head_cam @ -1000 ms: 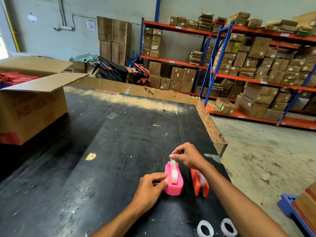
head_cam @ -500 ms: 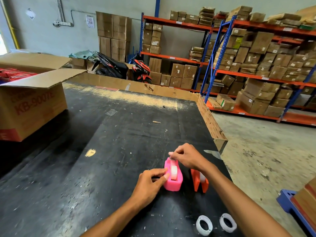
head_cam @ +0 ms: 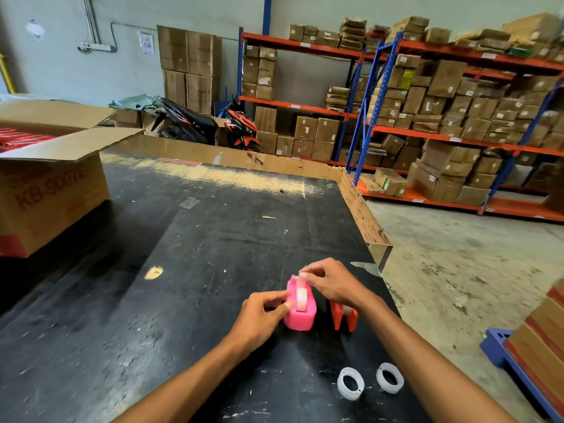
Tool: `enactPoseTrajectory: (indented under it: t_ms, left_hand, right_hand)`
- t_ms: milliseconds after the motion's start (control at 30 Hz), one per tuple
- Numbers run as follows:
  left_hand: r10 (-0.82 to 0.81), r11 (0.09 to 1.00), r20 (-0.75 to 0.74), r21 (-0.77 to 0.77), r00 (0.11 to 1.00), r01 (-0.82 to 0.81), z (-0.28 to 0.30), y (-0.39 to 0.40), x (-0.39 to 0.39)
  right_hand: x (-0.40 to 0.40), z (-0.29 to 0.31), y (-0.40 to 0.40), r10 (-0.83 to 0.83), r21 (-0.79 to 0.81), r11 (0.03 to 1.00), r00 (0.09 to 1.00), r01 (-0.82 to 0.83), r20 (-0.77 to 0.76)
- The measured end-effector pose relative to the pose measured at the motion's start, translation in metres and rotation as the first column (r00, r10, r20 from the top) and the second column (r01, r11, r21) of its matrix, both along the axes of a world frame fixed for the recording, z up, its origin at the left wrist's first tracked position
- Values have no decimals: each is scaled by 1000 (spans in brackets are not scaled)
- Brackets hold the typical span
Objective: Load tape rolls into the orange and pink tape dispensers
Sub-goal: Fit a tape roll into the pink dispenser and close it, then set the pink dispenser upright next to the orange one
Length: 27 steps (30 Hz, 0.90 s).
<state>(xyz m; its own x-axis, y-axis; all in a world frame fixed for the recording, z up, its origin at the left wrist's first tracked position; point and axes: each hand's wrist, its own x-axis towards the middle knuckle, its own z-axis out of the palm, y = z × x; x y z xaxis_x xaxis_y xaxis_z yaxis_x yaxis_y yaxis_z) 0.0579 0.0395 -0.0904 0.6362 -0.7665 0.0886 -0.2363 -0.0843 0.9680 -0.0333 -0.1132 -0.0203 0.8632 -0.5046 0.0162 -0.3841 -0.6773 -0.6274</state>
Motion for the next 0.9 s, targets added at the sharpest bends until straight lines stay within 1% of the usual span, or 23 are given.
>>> enactPoseTrajectory:
  t_ms: [67,133,200,267,333,367,400,433,467,500,567,600,633,700,767,833,900]
  left_hand:
    - [-10,1000,-15,-12,1000,10,3,2,-2]
    - [46,999,16,14,999,-47,5,3,-1]
    - [131,990,162,30,978,-137,12,3,0]
    - [167,986,327,-41,930,-162,22,3,-3]
    - [102,994,445,-84,890,-72,33,2,-19]
    - [23,998,484,-63,875,9,37,2,-28]
    - [-108,992,514,-3,851,128,40,0,-40]
    - [-256,965,541,90,801,248,41,-2,-51]
    - [-396,917,569,202,721,345,40,-5,-61]
    - [-511,859,593,315,622,404,37,-9,-71]
    - [-641,767,629,495,440,408,32,-14,-84]
    - [-668,743,640,543,380,392,31,-17,-88]
    - [-682,729,645,569,344,380,31,-18,-91]
    - [-689,722,650,576,321,383,34,-18,-93]
    - [-683,728,651,567,331,386,38,-13,-85]
    - [-671,741,641,561,373,369,41,-2,-68]
    - [-638,769,643,562,423,305,41,13,-46]
  right_hand:
    - [-6,7,3,-14,-12,1000,1000,15,24]
    - [-17,15,2,-35,-29,999,997,37,70]
    - [-33,25,2,-64,-60,996,990,72,124]
    - [-55,31,3,-80,-76,993,985,92,151]
    - [-83,30,8,-83,-75,993,988,93,130]
    - [-96,29,12,-84,-89,992,992,93,92]
    - [-110,26,15,-98,-103,990,995,100,29]
    - [-123,22,16,-105,-119,988,993,98,-54]
    - [-134,16,18,-105,-128,988,983,86,-148]
    - [-148,10,19,-115,-128,988,964,87,-239]
    - [-167,-5,23,-129,-131,988,925,87,-357]
    - [-173,-12,26,-133,-147,986,920,84,-370]
    - [-176,-17,29,-137,-179,981,925,77,-354]
    - [-177,-24,37,-147,-236,969,949,80,-280]
    - [-170,-27,43,-134,-243,967,968,80,-210]
    - [-153,-27,50,-87,-227,973,981,46,-172]
    - [-131,-24,58,-10,-199,980,988,-21,-153]
